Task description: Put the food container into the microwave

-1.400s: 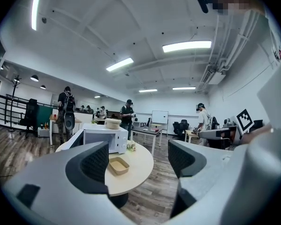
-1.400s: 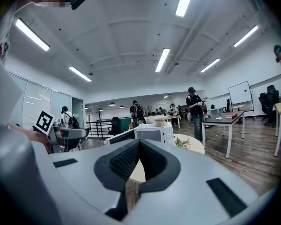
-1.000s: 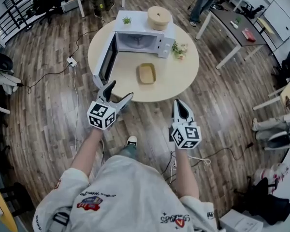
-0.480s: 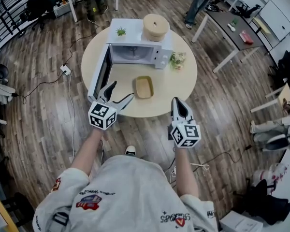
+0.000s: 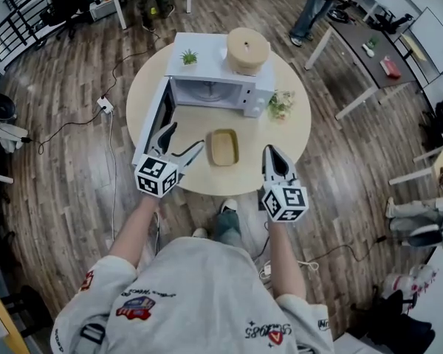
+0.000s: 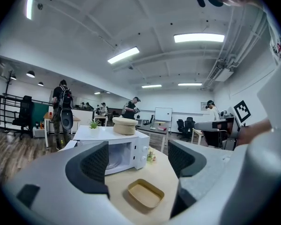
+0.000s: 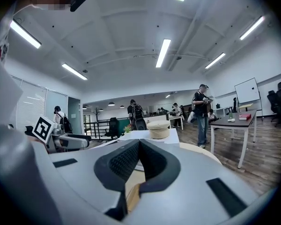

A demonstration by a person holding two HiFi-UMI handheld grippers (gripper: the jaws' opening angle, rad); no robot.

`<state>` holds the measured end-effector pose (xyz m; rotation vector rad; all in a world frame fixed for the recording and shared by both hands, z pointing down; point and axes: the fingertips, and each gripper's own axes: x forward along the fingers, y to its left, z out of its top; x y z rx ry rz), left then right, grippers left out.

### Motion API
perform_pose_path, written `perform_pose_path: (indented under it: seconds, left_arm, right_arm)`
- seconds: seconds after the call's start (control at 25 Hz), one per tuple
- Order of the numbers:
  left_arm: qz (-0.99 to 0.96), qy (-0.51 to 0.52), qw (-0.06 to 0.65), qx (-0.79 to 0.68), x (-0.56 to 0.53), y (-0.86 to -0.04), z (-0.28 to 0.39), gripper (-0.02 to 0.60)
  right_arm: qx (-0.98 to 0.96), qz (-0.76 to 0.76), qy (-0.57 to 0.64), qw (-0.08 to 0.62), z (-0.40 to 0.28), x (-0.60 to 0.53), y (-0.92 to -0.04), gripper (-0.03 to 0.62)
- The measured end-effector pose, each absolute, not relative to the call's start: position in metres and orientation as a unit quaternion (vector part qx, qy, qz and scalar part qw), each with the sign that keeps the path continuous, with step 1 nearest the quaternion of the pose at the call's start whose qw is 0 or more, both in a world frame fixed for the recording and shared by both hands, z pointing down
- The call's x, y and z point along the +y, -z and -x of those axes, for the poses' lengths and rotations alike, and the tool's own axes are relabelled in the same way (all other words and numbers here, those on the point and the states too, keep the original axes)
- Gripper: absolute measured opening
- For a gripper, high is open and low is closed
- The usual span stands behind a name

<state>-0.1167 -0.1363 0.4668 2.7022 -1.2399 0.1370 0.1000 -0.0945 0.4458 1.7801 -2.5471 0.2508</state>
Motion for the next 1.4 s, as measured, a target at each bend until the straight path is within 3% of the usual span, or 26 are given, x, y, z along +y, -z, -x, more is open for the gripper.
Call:
perform_pose_path:
  seconds: [0.84,1.4]
  left_arm:
    - [-0.833,-0.062,0.095,-0.541,-0.251,-0.477,0.123,0.388]
    - [-0.869,-0.126,0.122,-0.463,-0.283,-0.519,0.074,0.35]
  right_arm:
    - [-0.9,-0.426,-0.087,0.014,-0.087,-0.287,-0.449,-0.006]
    - [-0.882,-0.456,-0.117,0.019,-0.126,-0.317,-0.473,-0.006]
